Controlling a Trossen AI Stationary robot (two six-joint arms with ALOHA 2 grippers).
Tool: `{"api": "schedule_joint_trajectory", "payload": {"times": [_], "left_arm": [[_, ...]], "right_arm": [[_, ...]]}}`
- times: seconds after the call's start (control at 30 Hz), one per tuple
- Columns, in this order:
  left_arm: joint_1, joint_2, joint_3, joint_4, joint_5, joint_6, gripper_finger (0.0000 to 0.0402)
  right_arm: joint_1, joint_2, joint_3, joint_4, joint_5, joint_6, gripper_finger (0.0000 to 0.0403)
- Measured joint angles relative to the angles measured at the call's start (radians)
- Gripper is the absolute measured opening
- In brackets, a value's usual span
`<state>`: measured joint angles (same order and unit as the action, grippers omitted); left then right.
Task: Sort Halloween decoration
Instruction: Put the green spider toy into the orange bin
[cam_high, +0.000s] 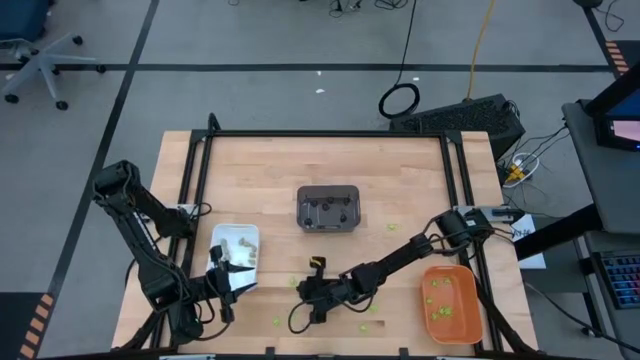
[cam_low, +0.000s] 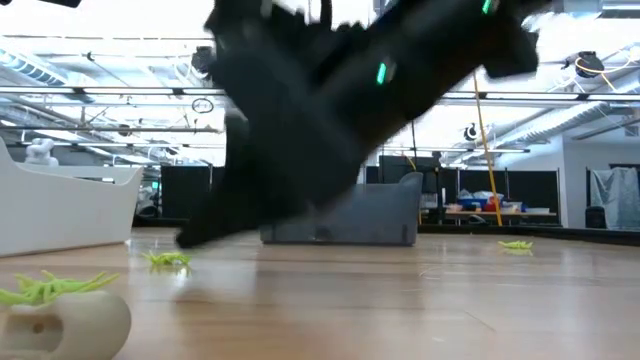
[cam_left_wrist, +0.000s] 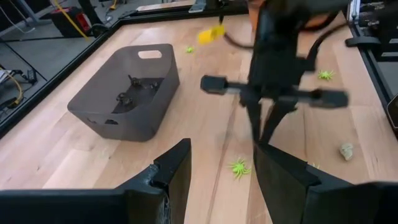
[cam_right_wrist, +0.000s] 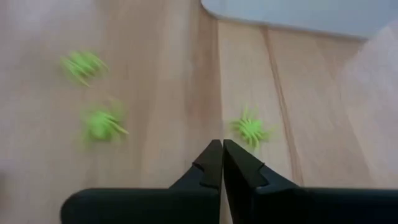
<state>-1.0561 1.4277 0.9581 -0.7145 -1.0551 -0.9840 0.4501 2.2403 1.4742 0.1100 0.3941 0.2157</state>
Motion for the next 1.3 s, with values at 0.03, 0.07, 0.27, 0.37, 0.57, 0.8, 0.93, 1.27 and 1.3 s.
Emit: {"api": "schedule_joint_trajectory", "payload": {"times": [0.03,0.07,0.27,0.37,0.57,0.8,0.93,1.27,1.3], "left_arm": [[0.000,0.000,0.000,0.001,0.000,0.000,0.0170],[0.000,0.000,0.000,0.001,0.000,0.001,0.0170],[0.000,0.000,0.000,0.004,-0.021,0.001,0.0170],[0.000,0.000,0.000,0.013,-0.028,-0.002,0.0170],[0.001,0.000,0.000,0.028,-0.028,0.004,0.0170],[0.014,0.000,0.000,0.034,-0.028,0.026,0.0170],[0.016,0.000,0.000,0.041,-0.027,0.030,0.0170],[0.015,0.000,0.000,0.051,-0.026,0.031,0.0170],[0.015,0.000,0.000,0.051,-0.026,0.031,0.0170]], "right_arm": [[0.004,-0.015,0.000,-0.007,0.001,0.000,0.0000],[0.008,-0.029,0.000,-0.016,0.008,-0.001,0.0000],[0.006,-0.026,0.001,0.031,0.054,-0.006,0.0014],[-0.005,-0.010,0.001,0.050,0.053,0.005,0.0042],[-0.012,0.028,0.001,0.057,0.052,-0.002,0.0122],[-0.031,0.046,0.001,0.123,0.048,-0.022,0.0194],[-0.052,0.046,0.002,0.126,-0.027,-0.022,0.0206],[-0.073,0.052,0.004,0.083,-0.133,0.006,0.0145],[-0.073,0.052,0.004,0.078,-0.133,0.006,0.0133]]}}
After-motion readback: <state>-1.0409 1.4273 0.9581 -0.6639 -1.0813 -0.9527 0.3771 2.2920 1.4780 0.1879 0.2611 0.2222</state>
